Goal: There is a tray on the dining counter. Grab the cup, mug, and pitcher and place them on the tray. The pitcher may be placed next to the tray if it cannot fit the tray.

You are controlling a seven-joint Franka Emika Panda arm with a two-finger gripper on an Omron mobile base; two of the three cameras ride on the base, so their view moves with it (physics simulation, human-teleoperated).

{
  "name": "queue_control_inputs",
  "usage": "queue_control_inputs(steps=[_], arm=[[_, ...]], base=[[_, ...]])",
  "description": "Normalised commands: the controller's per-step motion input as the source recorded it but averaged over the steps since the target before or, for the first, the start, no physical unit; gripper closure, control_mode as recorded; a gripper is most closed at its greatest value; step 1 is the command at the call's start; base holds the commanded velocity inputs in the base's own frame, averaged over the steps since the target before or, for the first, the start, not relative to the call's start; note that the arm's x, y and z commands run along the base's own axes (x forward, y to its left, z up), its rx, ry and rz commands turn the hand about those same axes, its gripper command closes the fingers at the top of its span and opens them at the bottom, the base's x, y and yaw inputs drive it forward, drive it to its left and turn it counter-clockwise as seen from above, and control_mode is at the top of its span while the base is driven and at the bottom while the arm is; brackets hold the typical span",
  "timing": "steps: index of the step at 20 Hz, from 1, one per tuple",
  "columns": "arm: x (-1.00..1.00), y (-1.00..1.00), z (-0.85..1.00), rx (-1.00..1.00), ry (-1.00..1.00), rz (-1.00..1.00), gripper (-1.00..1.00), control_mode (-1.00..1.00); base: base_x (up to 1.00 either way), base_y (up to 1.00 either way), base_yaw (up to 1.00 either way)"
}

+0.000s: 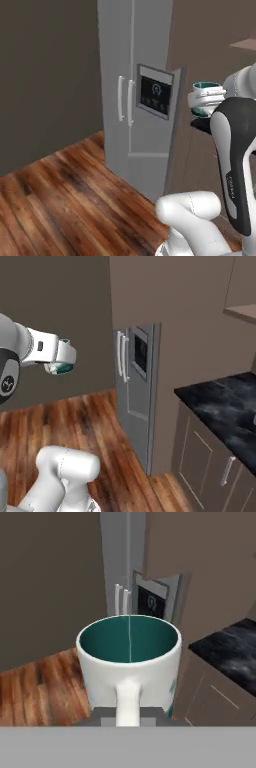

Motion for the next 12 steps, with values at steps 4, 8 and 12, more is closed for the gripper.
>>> queue_control_inputs(steps=[4,8,12], arm=[[0.0,0.0,0.0,0.0,0.0,0.0,1.0,1.0],[0.0,0.0,0.0,0.0,0.0,0.0,1.0,1.0],[0.0,0.0,0.0,0.0,0.0,0.0,1.0,1.0]], base=[[-0.2,0.0,1.0],[-0.02,0.0,1.0],[0.21,-0.01,0.88]])
